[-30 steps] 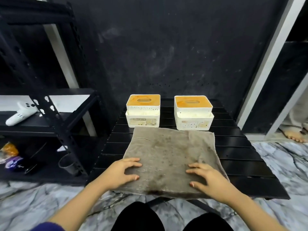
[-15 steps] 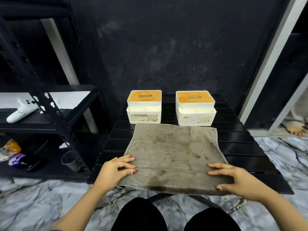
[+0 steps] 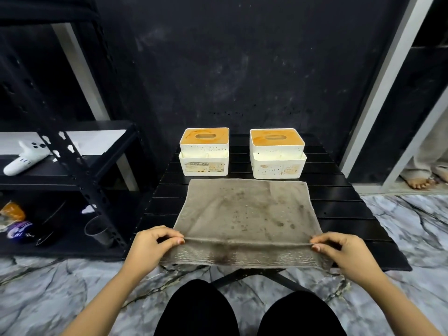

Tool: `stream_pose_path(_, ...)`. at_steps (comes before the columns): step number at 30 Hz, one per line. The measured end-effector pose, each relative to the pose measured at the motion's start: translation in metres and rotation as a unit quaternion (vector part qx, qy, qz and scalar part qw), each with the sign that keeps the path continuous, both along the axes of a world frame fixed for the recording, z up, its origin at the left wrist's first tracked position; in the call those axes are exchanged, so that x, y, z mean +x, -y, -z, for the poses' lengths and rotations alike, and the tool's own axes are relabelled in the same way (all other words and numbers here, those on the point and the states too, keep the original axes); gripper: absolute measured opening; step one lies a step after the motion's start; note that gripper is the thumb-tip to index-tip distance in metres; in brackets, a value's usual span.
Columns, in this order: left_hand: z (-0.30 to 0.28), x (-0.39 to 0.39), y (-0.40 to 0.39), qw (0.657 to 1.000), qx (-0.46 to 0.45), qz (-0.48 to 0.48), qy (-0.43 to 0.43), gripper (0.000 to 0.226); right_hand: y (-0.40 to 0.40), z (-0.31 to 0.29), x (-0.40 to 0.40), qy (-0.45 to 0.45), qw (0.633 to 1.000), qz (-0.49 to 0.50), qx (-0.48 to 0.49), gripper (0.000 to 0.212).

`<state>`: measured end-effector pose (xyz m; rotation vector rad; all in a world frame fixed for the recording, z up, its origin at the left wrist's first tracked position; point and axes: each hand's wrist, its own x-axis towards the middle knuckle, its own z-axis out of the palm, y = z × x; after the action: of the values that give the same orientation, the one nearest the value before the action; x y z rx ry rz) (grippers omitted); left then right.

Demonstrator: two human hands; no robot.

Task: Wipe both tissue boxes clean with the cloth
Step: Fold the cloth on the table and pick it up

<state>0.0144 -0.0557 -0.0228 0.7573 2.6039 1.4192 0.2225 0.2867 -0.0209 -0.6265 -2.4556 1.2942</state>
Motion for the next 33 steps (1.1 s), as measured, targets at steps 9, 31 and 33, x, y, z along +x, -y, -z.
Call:
stream_pose_path(9,-0.056,0.005,0.014,0.994,-0.058,0.082,-0.049,0.02,-0.008,-0.043,0.012,-0.012,0.996,-0.052,0.067,0.035)
stream_pose_path(31,0.02,-0.076,-0.043,0.995,-0.037,-0.049,-0.081,0.034,-0.046,0.018,-0.066,-0.06,0.988,0.066,0.125,0.031)
stream_pose_path(33,0.023,-0.069,-0.036,0.993,-0.02,-0.045,-0.105,0.033,-0.042,0.02,-0.054,-0.078,0.989,0.057,0.111,0.034)
